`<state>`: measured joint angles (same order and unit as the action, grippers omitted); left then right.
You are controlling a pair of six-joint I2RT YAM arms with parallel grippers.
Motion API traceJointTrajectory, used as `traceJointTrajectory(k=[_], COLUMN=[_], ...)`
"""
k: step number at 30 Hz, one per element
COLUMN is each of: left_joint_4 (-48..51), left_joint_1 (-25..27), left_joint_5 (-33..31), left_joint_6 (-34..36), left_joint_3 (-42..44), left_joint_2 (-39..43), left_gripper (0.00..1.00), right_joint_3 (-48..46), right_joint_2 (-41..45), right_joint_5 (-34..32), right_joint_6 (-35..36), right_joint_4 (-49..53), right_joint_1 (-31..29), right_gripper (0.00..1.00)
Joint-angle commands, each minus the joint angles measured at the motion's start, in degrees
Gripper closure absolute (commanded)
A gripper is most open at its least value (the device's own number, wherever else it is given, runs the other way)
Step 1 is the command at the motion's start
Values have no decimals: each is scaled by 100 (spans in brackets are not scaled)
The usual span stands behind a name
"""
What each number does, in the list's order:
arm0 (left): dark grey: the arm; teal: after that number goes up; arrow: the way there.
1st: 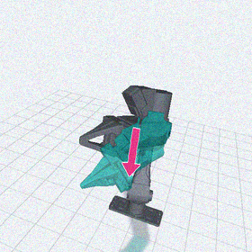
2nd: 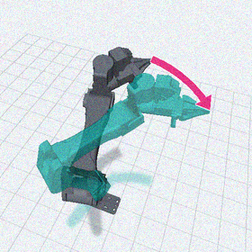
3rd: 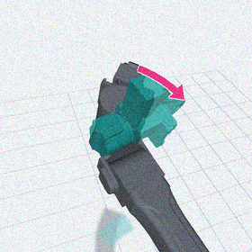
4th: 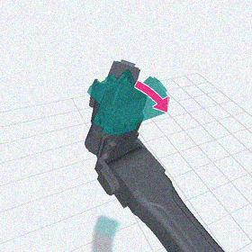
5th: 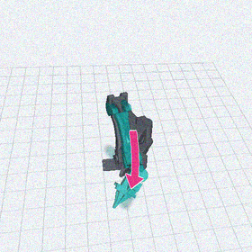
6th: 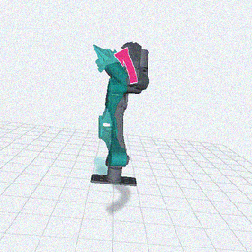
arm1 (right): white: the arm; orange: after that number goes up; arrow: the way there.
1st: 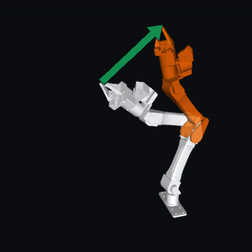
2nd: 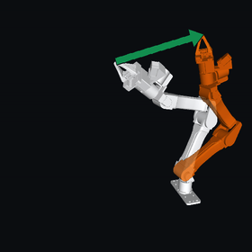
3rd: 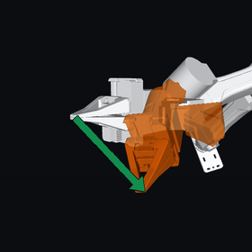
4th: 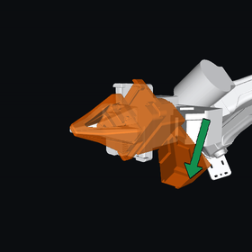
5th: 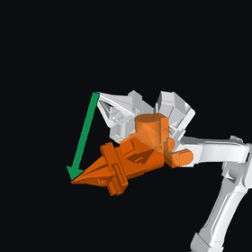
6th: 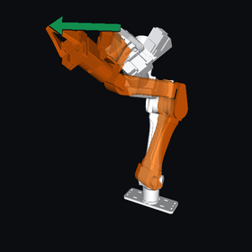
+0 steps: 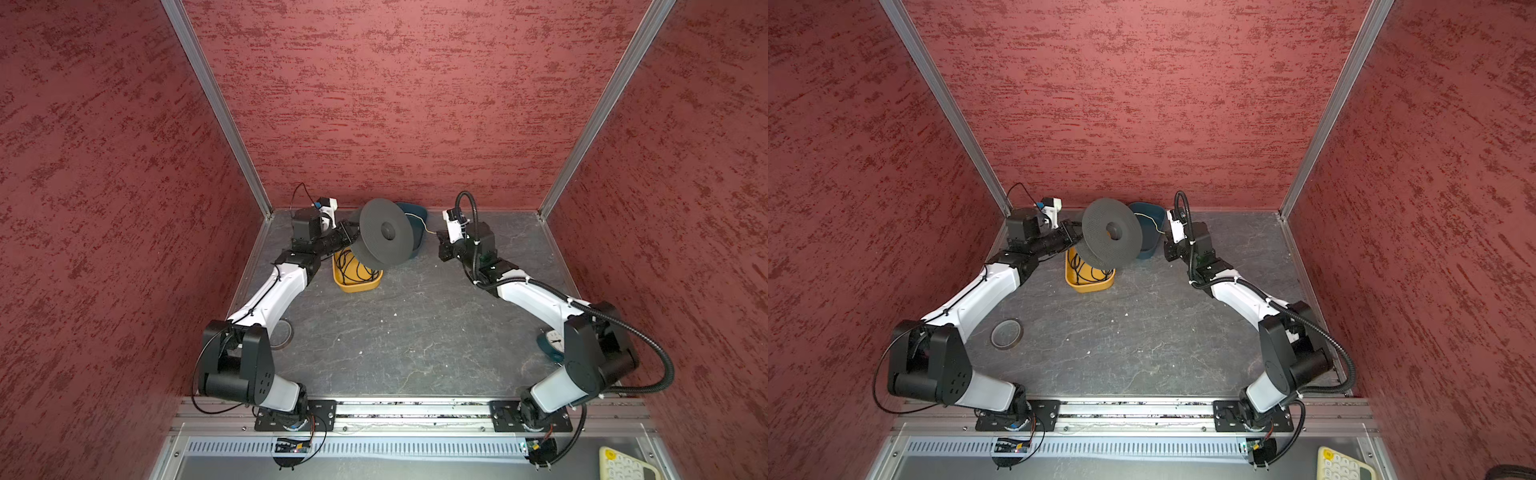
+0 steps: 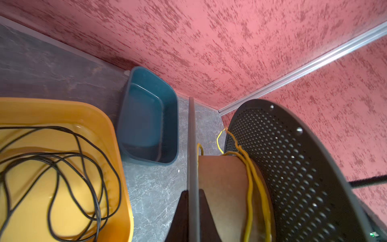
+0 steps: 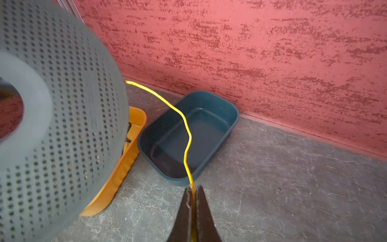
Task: Wrap the cables
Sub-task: 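Carry the yellow cable up toward the spool rim with the right gripper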
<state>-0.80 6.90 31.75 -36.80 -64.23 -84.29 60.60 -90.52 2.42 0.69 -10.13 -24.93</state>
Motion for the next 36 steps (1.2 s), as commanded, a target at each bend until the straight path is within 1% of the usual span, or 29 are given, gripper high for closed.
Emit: traceJointTrajectory(k=[1,6,8,14,18,21,24,29,32,36], left_joint_4=[-329,-572,-623,-632,-757,-871,-881,-695,-603,-464], left_joint_1=[-175,-390,-420,-422,-370,-261,-97,254,492,764], left_joint_5=[-33,-327,-500,-1145,-1576,-1830,-2038,-2405,-2602,-2591], left_joint_6=[-163,-651,-747,-677,-572,-504,-355,67,391,764], left_joint_3=[-545,-740,-785,-950,-960,-954,-1022,-1191,-1282,-1394], left_joint_2=[43,-198,-293,-538,-628,-683,-760,-886,-959,-1054], left_gripper=[100,100,100,100,100,100,100,100,100,100], right_joint_3=[67,-73,-113,-353,-469,-482,-461,-140,116,525], right_joint_2=[-19,-84,-103,22,74,44,-15,-206,-307,-361], right_joint_5=[-471,-1085,-1230,-1620,-1662,-1606,-1236,-892,-609,-467], right_joint_6=[309,625,722,998,1201,1310,1505,1655,1857,1922], right_joint_4=[374,507,536,361,275,214,165,223,317,428], right_joint_1=[-216,-753,-930,-1469,-1813,-2087,-2361,-2728,-2841,-2859], right_gripper=[100,100,100,100,100,100,100,100,100,100])
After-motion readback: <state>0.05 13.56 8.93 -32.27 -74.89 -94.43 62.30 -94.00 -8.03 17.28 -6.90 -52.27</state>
